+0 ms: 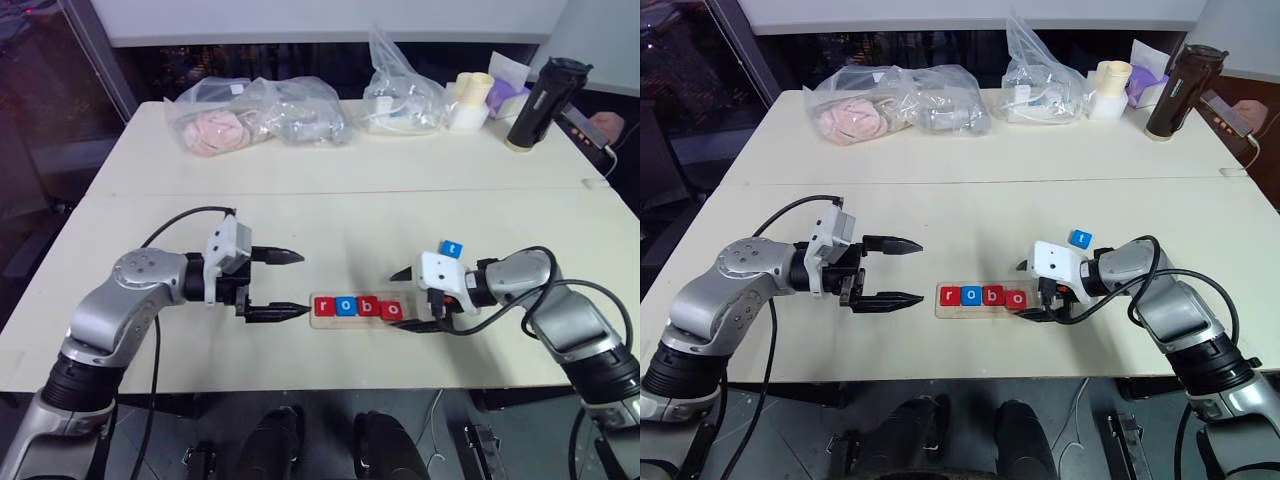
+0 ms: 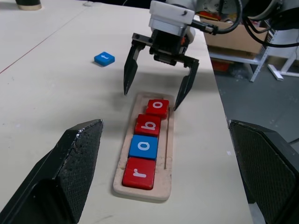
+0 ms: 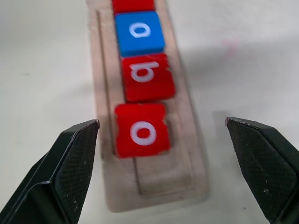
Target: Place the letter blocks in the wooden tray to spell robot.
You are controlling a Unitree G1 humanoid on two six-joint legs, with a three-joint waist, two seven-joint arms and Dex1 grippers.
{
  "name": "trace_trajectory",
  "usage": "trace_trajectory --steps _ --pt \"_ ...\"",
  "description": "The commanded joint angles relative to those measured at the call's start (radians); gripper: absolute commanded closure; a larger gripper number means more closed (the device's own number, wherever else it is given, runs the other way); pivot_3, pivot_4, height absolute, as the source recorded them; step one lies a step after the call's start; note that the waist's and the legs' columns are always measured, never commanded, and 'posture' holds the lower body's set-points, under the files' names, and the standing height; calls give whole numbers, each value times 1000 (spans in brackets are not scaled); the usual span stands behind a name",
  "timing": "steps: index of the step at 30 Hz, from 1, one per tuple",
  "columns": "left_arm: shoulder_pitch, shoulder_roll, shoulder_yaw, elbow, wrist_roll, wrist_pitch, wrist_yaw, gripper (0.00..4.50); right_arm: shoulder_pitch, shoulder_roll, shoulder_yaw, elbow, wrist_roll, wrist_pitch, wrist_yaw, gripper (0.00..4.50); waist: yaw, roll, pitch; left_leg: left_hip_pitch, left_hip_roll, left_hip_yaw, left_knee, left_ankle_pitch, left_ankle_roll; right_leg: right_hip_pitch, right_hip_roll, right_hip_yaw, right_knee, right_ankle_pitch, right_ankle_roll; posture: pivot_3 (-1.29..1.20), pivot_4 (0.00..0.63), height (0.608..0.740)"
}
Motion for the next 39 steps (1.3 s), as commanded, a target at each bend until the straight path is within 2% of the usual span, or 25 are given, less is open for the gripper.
trace_trajectory --steps 1,9,22,39 --pt "-4 2 7 -22 -8 -3 0 0 -36 13 -7 3 -6 -24 -11 37 0 0 0 0 0 0 0 0 0 0 0 0 0 0 0 0 150 738" --pt "-1 1 7 -27 -9 -1 6 0 -46 25 -2 15 -14 -39 -12 37 0 0 0 0 0 0 0 0 0 0 0 0 0 0 0 0 150 738" --pt "-5 -8 0 -18 -4 -9 6 0 4 -55 -55 -33 11 -14 12 37 1 0 0 0 0 0 0 0 0 0 0 0 0 0 0 0 150 738" --pt "-13 -10 3 -8 1 -10 3 0 -8 -14 -42 -1 13 -8 -13 37 0 0 0 0 0 0 0 0 0 0 0 0 0 0 0 0 150 738"
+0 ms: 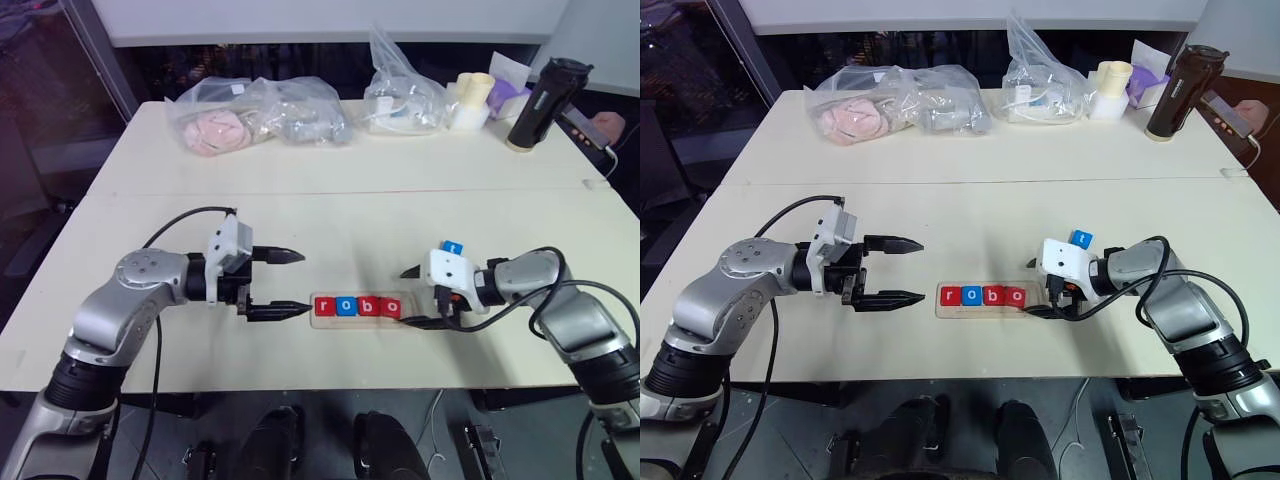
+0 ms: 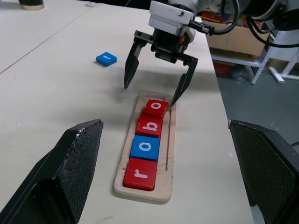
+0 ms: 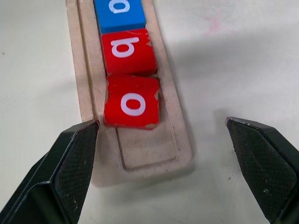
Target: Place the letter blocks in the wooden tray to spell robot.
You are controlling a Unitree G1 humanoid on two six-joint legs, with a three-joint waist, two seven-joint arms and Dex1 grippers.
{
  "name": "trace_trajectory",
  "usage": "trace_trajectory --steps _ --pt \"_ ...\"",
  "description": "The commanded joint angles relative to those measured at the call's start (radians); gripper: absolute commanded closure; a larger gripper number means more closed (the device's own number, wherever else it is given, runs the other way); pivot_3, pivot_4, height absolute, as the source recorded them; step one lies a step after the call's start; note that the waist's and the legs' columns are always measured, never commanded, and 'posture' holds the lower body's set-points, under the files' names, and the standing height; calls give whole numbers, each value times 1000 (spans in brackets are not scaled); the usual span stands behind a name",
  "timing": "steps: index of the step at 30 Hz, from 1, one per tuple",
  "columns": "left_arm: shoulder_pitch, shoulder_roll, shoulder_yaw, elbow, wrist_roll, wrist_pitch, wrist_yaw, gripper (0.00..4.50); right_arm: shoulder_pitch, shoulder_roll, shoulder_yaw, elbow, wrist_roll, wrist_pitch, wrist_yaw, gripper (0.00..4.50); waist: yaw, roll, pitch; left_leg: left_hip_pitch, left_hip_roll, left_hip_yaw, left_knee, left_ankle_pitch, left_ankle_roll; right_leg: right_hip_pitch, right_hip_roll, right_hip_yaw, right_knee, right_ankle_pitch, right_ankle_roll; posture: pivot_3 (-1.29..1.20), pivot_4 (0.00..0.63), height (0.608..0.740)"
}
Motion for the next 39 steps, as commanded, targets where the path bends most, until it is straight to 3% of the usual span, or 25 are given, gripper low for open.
trace_trajectory --steps 1,25,39 --pt "-11 1 4 -15 0 -14 -4 0 -24 10 -18 0 8 -15 -7 37 0 0 0 0 0 0 0 0 0 0 0 0 0 0 0 0 150 738" --pt "-16 -2 0 -10 3 -20 -6 0 -68 -14 -45 50 -3 -45 -12 37 0 0 0 0 0 0 0 0 0 0 0 0 0 0 0 0 150 738" --pt "-3 7 9 -30 -4 -8 2 0 -107 49 -9 162 -59 -132 -38 37 -1 0 0 0 0 0 0 0 0 0 0 0 0 1 1 0 150 738"
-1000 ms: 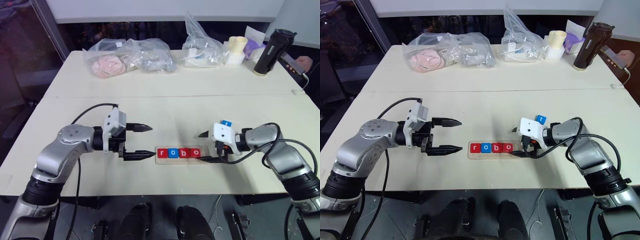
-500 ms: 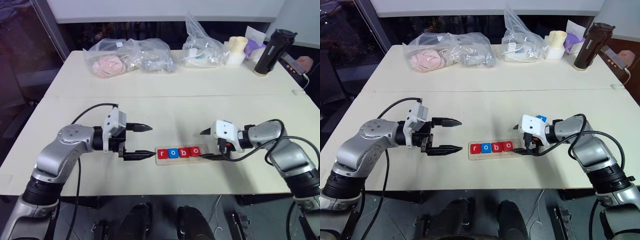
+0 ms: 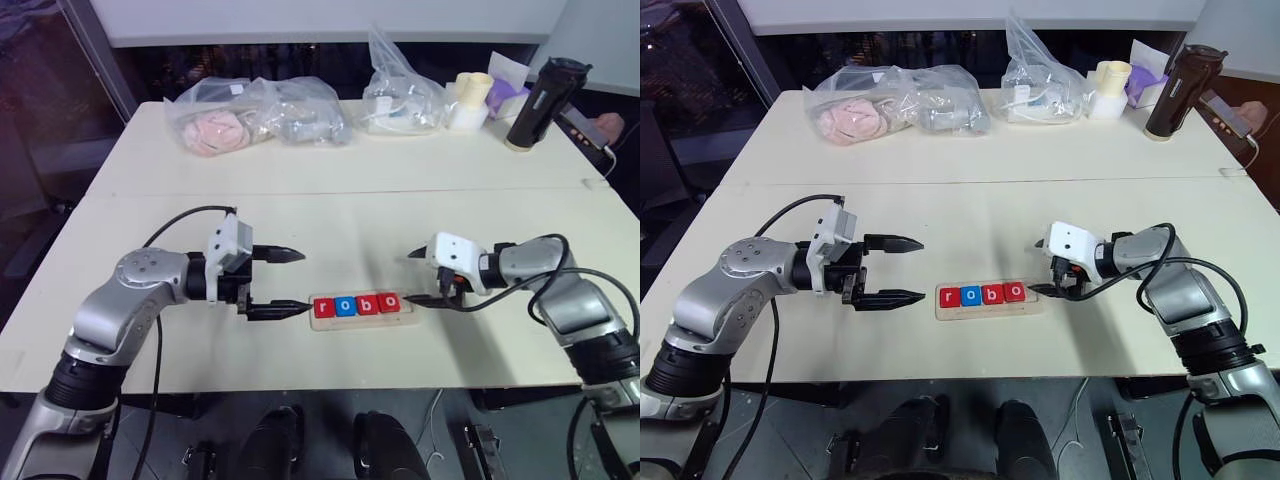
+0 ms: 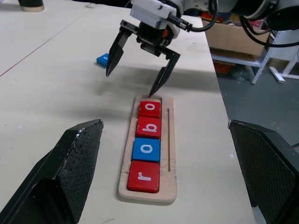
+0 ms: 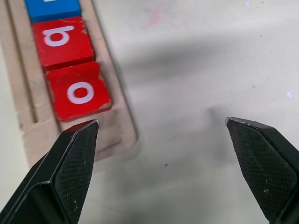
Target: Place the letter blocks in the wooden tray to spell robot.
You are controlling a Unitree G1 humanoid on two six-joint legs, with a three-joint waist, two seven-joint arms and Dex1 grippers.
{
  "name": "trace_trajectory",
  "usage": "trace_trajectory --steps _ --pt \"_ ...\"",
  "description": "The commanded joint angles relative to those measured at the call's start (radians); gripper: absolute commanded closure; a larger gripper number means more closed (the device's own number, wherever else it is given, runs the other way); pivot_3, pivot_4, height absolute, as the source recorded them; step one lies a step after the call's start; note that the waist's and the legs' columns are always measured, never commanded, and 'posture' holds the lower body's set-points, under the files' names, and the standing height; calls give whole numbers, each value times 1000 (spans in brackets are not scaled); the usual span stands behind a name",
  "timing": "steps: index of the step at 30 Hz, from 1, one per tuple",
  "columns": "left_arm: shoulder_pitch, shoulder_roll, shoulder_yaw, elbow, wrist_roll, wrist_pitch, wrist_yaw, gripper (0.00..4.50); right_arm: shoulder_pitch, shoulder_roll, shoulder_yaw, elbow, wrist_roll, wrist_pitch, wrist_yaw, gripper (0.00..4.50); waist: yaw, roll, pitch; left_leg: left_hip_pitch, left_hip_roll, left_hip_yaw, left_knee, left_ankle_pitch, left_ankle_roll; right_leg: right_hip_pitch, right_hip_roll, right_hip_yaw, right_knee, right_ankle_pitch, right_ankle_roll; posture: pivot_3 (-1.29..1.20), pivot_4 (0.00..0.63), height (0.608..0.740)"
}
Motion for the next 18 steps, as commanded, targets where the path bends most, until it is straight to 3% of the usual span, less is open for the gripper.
trace_trajectory --steps 1,12,18 --pt "2 9 10 -34 -6 -4 1 0 -26 13 4 -14 0 -15 3 37 0 0 0 0 0 0 0 0 0 0 0 0 0 0 0 0 150 738" --pt "16 12 17 -52 -13 6 13 0 -15 21 20 -55 2 -6 15 37 0 0 0 0 0 0 0 0 0 0 0 0 0 0 0 0 150 738" --pt "14 9 16 -48 -11 3 15 0 -12 -38 -35 -65 13 3 22 37 1 0 0 0 0 0 0 0 0 0 0 0 0 0 0 0 150 738"
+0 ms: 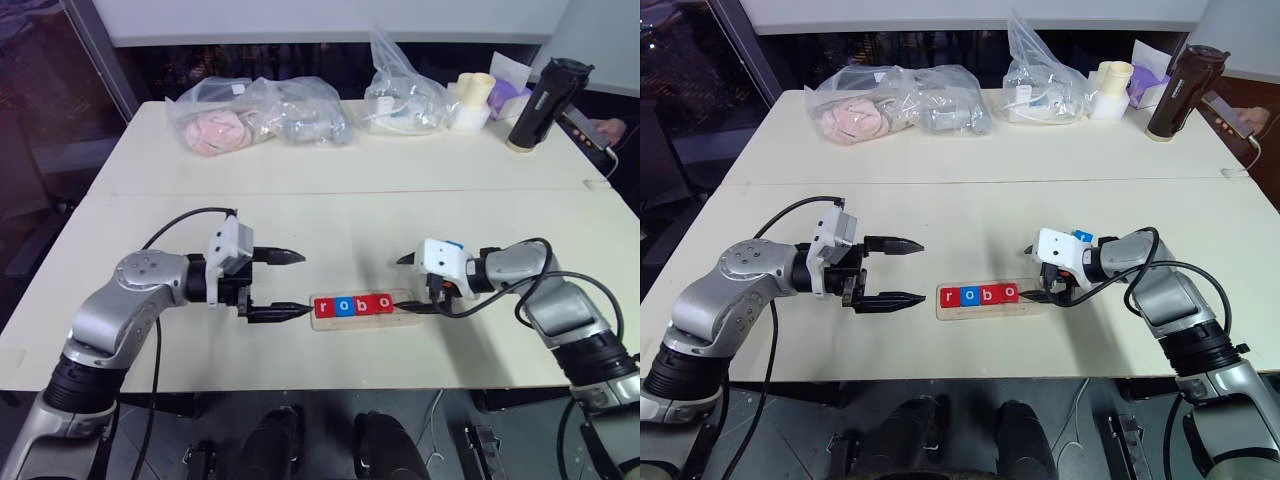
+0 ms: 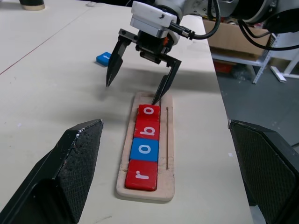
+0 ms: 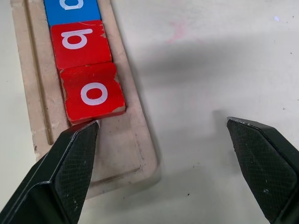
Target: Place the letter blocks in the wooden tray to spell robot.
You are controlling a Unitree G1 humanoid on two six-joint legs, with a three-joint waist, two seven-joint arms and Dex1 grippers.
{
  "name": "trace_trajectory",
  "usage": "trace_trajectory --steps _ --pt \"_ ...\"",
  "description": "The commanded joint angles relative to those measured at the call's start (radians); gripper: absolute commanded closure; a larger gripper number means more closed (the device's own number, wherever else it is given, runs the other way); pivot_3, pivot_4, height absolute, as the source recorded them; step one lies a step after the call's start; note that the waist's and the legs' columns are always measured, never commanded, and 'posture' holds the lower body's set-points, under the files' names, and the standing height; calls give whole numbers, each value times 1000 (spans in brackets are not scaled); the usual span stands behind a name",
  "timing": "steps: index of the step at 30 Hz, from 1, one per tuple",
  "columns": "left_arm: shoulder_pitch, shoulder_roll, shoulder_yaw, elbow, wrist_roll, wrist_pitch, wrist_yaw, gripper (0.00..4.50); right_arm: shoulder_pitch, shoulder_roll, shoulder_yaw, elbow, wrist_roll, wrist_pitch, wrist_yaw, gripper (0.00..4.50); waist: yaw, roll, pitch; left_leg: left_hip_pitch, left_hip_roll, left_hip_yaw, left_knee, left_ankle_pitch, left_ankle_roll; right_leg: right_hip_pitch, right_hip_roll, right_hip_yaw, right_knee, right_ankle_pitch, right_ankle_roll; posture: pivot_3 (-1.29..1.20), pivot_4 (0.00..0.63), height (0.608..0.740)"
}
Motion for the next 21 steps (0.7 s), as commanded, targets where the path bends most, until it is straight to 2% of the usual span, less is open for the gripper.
trace_trajectory --steps 1,6,10,17,21 --pt "1 5 15 -26 -9 -4 5 0 -15 -50 -83 -40 24 9 -7 37 1 0 0 0 0 0 0 0 0 0 0 0 0 0 0 0 150 738" --pt "0 0 12 -22 -5 -10 6 0 -37 -28 -179 -17 48 89 -115 37 -1 0 0 0 0 0 0 0 0 0 0 0 0 0 0 0 150 738" --pt "-9 -11 4 -12 -1 -16 6 0 -76 32 -232 59 -19 187 -343 37 -1 0 0 0 0 0 0 0 0 0 0 0 1 0 -1 0 150 738" --pt "-22 -22 -4 5 8 -22 -5 0 -113 229 -338 -4 -67 573 -738 37 0 0 0 0 0 0 0 1 -1 -1 0 1 1 0 -1 0 150 738" --pt "-27 -23 -8 9 10 -24 -9 0 -140 344 -403 -93 -59 774 -880 37 -1 1 0 0 -1 0 -1 2 -3 -3 0 1 3 1 -1 0 150 738"
